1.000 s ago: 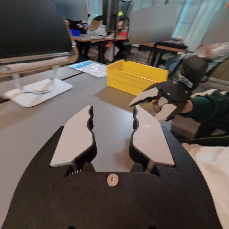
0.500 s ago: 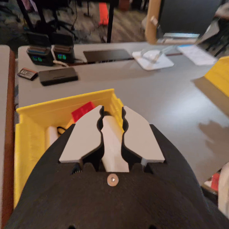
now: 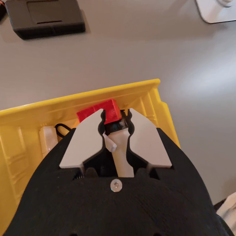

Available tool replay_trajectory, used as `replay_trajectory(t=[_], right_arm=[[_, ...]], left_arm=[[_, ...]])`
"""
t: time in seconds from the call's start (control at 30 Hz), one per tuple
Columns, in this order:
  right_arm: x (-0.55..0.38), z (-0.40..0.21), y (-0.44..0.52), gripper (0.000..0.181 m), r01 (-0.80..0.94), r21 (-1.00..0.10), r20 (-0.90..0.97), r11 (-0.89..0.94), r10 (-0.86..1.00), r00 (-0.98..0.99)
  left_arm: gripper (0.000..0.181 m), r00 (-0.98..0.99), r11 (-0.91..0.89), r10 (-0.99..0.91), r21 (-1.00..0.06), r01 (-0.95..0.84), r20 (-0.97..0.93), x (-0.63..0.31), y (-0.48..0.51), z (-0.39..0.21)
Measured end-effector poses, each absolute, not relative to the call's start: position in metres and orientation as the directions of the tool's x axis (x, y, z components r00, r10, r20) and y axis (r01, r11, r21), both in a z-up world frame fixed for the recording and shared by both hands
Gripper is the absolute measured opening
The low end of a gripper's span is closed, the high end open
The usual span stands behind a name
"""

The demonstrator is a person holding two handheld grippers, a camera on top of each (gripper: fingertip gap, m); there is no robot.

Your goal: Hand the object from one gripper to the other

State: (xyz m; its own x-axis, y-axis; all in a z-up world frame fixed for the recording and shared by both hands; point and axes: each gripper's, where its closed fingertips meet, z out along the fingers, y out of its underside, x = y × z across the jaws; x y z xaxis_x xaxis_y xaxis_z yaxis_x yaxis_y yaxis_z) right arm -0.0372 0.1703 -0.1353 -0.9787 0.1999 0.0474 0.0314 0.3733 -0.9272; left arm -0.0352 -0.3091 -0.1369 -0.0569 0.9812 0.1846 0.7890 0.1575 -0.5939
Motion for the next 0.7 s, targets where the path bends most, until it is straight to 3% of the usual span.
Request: replay_trajectory(t=[0.03,0.1,0.2,0.33,0.43,0.53,0.6,0.7], right_arm=[[-0.037,-0.134,0.171,0.062,0.032,-0.929,0.047,0.370,0.202,-0.978],[-0.038,-0.133,0.171,0.062,0.031,-0.930,0.049,0.366,0.207,-0.977],[-0.039,-0.133,0.171,0.062,0.029,-0.931,0.051,0.365,0.210,-0.976],[-0.041,-0.129,0.164,0.061,0.029,-0.937,0.053,0.348,0.223,-0.973],[-0.041,-0.110,0.144,0.060,0.062,-0.964,-0.002,0.260,0.223,-0.975],[-0.032,-0.092,0.129,0.061,0.081,-0.984,-0.051,0.160,0.179,-0.982],[-0.022,-0.090,0.132,0.062,0.069,-0.991,-0.054,0.116,0.127,-0.990],[-0.017,-0.091,0.147,0.064,0.114,-0.992,-0.109,0.054,0.083,-0.990]], left_arm=[[0.031,-0.068,0.153,0.984,-0.579,0.801,0.165,-0.037,-0.311,-0.142],[0.009,-0.043,0.119,0.988,-0.545,0.830,0.150,-0.037,-0.308,-0.150],[0.003,-0.034,0.117,0.987,-0.560,0.820,0.157,-0.032,-0.307,-0.141],[0.002,0.024,0.136,0.979,-0.736,0.663,0.203,-0.026,-0.292,-0.075],[0.002,0.239,0.203,0.909,-0.862,0.465,0.343,-0.026,-0.234,-0.003],[0.002,0.539,0.230,0.742,-0.906,0.355,0.400,-0.022,-0.141,0.049],[0.002,0.724,0.163,0.601,-0.939,0.303,0.339,-0.011,-0.069,0.059],[0.001,0.871,0.002,0.486,-0.996,0.085,0.075,0.000,0.025,0.038]])
